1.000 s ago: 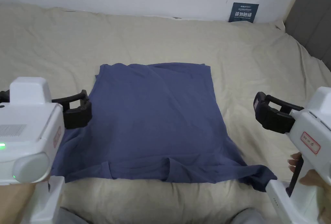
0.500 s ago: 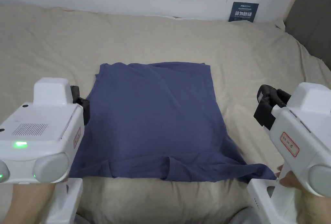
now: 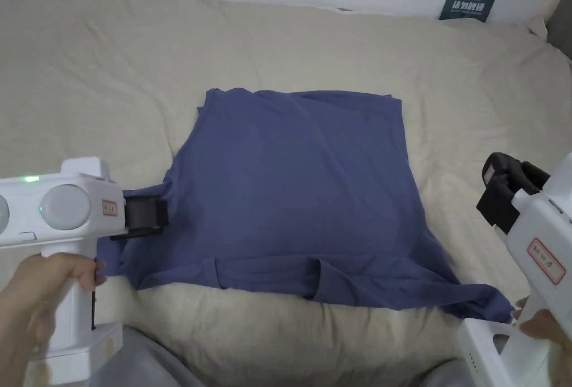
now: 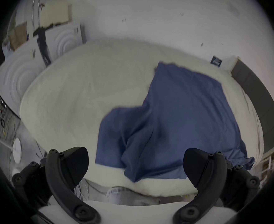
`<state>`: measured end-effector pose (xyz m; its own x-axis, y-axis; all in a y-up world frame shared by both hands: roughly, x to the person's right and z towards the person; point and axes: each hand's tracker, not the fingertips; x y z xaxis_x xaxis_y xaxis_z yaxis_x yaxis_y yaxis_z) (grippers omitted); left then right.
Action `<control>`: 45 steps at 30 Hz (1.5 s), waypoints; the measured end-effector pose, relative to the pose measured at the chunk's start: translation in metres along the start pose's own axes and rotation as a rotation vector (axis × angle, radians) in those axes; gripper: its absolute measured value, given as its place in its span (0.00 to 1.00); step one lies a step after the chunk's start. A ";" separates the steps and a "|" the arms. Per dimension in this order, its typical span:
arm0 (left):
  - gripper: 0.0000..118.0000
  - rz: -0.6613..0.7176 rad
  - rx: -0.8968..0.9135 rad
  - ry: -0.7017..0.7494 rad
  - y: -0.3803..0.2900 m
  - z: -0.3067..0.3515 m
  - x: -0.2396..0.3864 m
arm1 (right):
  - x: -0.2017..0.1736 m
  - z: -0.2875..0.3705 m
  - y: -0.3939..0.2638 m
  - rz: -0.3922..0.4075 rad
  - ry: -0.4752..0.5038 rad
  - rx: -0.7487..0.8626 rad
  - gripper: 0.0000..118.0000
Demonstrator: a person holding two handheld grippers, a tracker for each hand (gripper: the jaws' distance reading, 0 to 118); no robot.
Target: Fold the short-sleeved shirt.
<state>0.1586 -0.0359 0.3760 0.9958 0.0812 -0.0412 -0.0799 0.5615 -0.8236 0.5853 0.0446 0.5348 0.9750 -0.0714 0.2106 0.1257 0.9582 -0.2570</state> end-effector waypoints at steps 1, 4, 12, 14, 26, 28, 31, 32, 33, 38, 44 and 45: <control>1.00 0.005 -0.036 0.009 -0.005 -0.010 -0.001 | -0.011 0.004 0.000 0.002 -0.001 -0.008 0.01; 0.95 -0.002 -0.117 0.033 -0.023 -0.036 0.000 | 0.005 -0.005 -0.002 0.008 -0.004 -0.030 0.01; 0.02 0.055 -0.140 -0.022 -0.044 -0.059 0.002 | -0.002 -0.011 0.001 0.007 -0.014 -0.065 0.01; 0.02 0.033 -0.069 -0.011 -0.044 -0.061 0.000 | -0.003 -0.015 0.003 0.008 -0.010 -0.075 0.01; 0.02 0.074 0.170 -0.028 -0.044 -0.005 0.002 | -0.040 -0.159 0.086 0.103 0.245 -0.273 1.00; 0.02 0.074 0.182 -0.026 -0.046 -0.003 0.002 | -0.067 -0.194 0.102 0.175 0.282 -0.304 1.00; 0.02 0.100 0.181 -0.022 -0.047 -0.002 0.002 | -0.110 -0.262 0.122 0.276 0.313 -0.370 1.00; 0.02 0.113 0.177 -0.024 -0.048 -0.002 0.002 | -0.127 -0.286 0.125 0.309 0.318 -0.398 1.00; 0.02 0.120 0.173 -0.023 -0.048 -0.003 0.001 | -0.143 -0.311 0.127 0.343 0.336 -0.427 1.00; 0.02 0.141 0.151 0.009 -0.054 -0.013 0.003 | -0.239 -0.424 0.110 0.496 0.358 -0.584 1.00; 0.02 0.167 0.082 0.021 -0.058 -0.028 -0.003 | -0.334 -0.529 0.054 0.592 0.359 -0.754 1.00; 0.02 0.166 0.071 0.021 -0.059 -0.030 -0.004 | -0.346 -0.542 0.044 0.602 0.363 -0.758 1.00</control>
<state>0.1606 -0.0947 0.4078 0.9693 0.1612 -0.1857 -0.2456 0.5984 -0.7626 0.3529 -0.0384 -0.0602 0.8955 0.1624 -0.4144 -0.4412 0.4455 -0.7790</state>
